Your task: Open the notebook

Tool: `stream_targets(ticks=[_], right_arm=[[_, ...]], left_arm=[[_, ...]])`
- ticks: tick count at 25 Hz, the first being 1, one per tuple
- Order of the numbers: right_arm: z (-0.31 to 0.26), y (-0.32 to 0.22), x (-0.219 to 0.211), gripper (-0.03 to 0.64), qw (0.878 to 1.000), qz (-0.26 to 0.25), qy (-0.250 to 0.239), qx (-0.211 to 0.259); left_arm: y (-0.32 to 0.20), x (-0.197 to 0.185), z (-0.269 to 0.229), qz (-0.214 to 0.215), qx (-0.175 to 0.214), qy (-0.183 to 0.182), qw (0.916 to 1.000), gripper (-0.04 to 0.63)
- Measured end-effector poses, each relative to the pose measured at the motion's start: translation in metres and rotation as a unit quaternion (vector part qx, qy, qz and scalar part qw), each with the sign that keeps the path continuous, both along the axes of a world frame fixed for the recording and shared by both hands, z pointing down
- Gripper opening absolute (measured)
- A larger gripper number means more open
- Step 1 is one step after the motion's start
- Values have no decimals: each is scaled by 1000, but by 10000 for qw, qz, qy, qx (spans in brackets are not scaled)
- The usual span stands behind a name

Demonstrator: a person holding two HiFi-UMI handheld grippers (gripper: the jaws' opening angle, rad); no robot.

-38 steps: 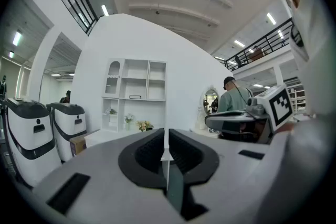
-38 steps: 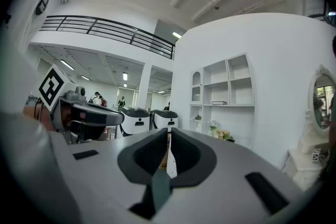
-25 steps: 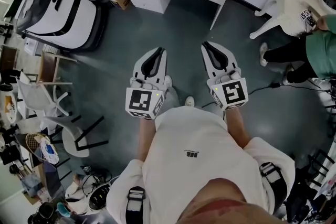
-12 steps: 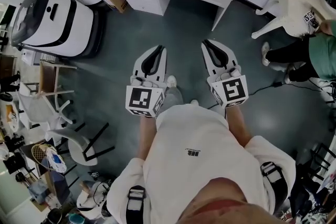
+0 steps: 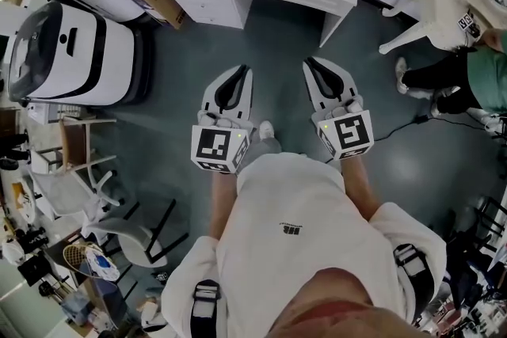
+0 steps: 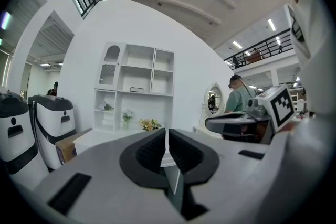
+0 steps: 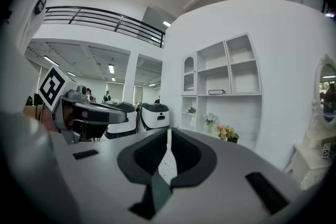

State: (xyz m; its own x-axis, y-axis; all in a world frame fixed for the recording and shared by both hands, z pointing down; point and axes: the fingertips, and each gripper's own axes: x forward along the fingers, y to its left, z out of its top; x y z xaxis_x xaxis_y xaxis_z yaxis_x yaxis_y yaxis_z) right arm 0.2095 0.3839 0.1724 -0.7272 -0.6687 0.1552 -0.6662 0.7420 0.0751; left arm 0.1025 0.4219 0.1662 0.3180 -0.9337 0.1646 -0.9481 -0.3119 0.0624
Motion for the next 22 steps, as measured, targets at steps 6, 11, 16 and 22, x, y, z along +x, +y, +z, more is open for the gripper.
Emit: stream_targets(ticks=[6,11,16,22], right_arm=[[7,-34,-37,14,9998,188,76,-19],[11,-52,-61,12,9994,323,101,-25],[16,-68,-73,14,9990,412,184,-54],[25,-94,-75,14,9984,503,242,-130]], left_arm=[[-40,-38,11,186,-82,-24,9998,0],[-62,-57,19,390,-135,-56,9991,0],[-82,-69,24,495,-142,34,9987,0],[-109,-72,31,607,-172,85,9980,0]])
